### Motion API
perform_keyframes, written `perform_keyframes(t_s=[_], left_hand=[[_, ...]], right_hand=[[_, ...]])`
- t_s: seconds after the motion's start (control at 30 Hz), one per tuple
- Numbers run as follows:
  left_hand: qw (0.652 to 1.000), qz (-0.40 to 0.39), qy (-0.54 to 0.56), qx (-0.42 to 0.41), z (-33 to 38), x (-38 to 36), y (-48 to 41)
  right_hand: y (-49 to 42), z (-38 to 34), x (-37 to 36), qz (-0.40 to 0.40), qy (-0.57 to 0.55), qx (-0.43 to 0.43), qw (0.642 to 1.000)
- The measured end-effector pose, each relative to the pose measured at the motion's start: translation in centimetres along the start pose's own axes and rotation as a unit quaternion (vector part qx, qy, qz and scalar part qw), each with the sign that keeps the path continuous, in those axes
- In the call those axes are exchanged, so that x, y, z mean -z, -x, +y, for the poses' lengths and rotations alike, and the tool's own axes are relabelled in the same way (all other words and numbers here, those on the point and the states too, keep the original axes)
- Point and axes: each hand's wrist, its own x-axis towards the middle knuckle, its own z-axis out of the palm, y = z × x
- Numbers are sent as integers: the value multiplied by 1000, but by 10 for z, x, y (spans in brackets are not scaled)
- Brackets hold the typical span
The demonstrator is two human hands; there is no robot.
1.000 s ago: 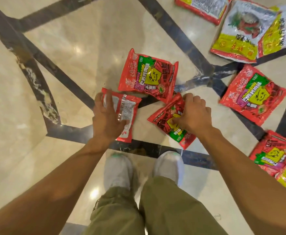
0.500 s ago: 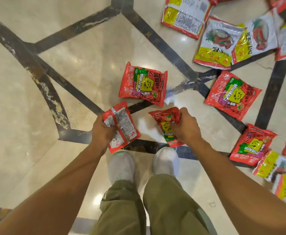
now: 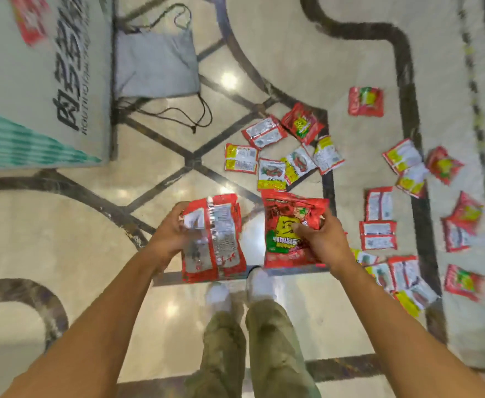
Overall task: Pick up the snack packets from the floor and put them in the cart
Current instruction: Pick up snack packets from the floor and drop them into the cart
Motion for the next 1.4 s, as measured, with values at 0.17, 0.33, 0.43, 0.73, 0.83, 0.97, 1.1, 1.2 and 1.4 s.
perform_keyframes(t_s=[0.17, 0.33, 0.43, 0.73, 0.83, 0.97, 1.1, 1.2, 1.4], left_hand=[[994, -51, -12, -95, 171, -38, 120], [970, -129, -72, -194, 286, -111, 227], [947, -192, -100, -236, 332, -170, 287], [873, -336, -168, -312, 358, -387, 443], [850, -369, -194, -321, 333, -465, 491], [823, -409, -226, -322, 281, -571, 555], [802, -439, -242, -325, 229, -670, 605], [781, -462, -263, -329, 198, -733, 636], [739, -488, -328, -329, 158, -833, 677]], right_hand=[[125, -113, 98, 87, -96, 54, 990], [253, -169, 195, 166, -170, 109, 965], [323, -168, 256, 222, -210, 127, 944], [517, -75, 415, 398, -283, 164, 857], [578, -20, 461, 447, -289, 166, 830], [653, 61, 517, 486, -299, 153, 807], [715, 137, 566, 513, -315, 135, 787], [755, 189, 595, 533, -320, 115, 775], [812, 270, 634, 571, -355, 97, 734]])
